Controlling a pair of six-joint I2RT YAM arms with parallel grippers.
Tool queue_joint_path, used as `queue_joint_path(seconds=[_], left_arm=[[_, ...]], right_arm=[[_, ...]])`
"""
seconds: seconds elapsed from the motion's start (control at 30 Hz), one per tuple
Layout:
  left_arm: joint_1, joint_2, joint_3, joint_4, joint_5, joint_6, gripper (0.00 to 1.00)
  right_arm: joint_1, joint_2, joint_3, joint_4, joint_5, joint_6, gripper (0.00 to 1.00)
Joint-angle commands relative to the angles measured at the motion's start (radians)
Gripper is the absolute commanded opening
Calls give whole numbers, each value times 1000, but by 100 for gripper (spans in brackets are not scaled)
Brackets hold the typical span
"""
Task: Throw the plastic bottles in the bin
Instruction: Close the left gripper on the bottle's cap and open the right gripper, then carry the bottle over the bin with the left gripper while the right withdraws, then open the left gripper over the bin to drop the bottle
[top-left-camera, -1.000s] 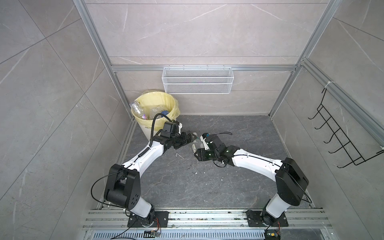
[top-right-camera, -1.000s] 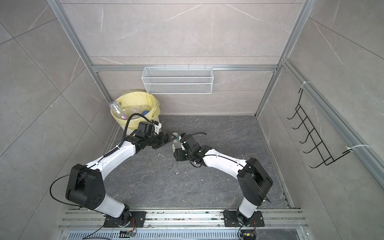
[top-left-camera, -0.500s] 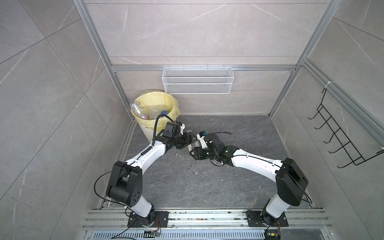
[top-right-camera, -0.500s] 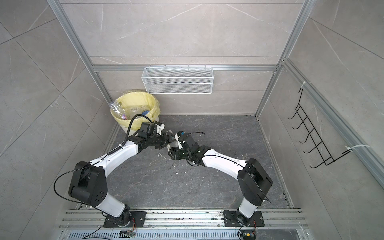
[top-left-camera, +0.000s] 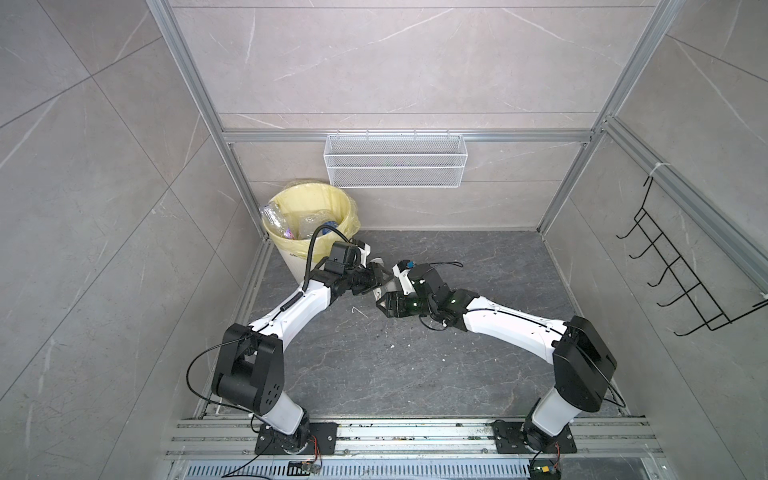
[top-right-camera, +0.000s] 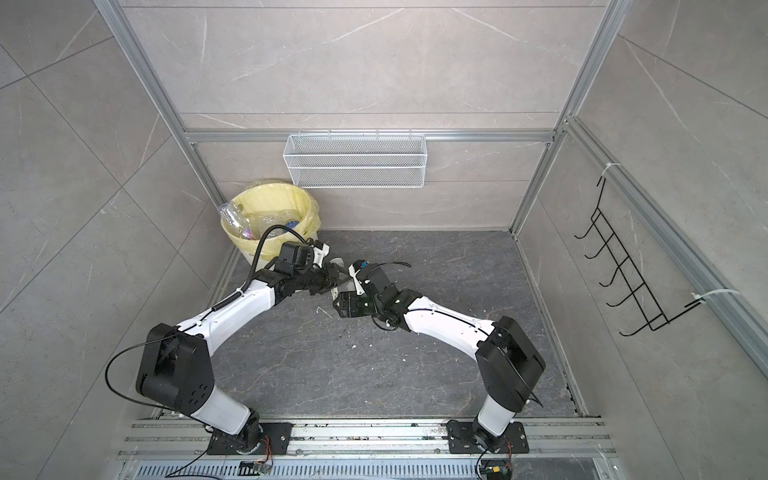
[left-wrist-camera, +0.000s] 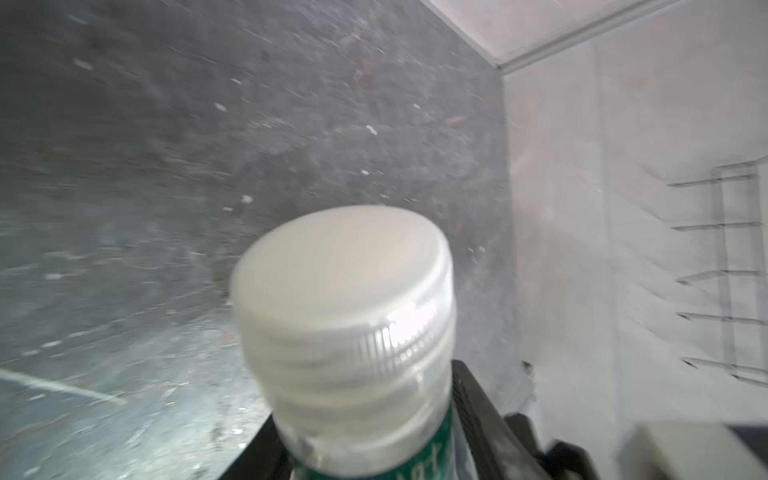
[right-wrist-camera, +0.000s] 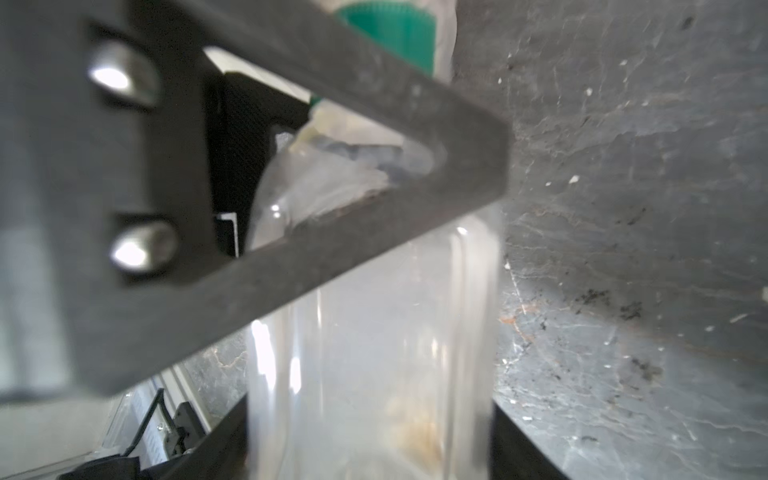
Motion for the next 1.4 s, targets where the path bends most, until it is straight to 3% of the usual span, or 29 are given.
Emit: queue_joint_path(seconds=[0.0, 0.07, 0.3, 0.67, 0.77, 0.93, 1.1, 1.17, 1.23, 1.3, 1.37], left_arm=[[3, -92, 79, -112, -144, 91, 42], [2, -118, 134, -165, -201, 125, 42], [16, -126, 405, -322, -397, 238, 42], [24, -55, 862, -323, -692, 407, 41], [24, -41, 958, -299, -729, 447, 41], [37, -42, 949, -187, -763, 494, 39], [151, 121, 1003, -206, -680, 406, 39], [195, 232, 1093, -272, -684, 365, 49], [228, 346, 1232, -383, -662, 334, 74], [235, 420, 1368, -495, -571, 317, 92], [218, 394, 1332, -487, -544, 325, 100]], right_arm=[[5, -107, -12, -24, 47, -63, 91], [5, -149, -29, -37, 66, -83, 100], [6, -226, 2, -81, 106, -133, 100], [5, -265, 77, -97, 125, -158, 100], [5, -276, 72, -97, 130, -160, 100], [4, -288, 46, -88, 133, -157, 100], [5, -271, 36, -73, 113, -140, 100], [5, -260, 37, -69, 93, -126, 100], [5, -260, 28, -61, 74, -108, 100], [5, -277, 1, -46, 67, -91, 100], [5, -293, -28, -40, 71, -86, 100]])
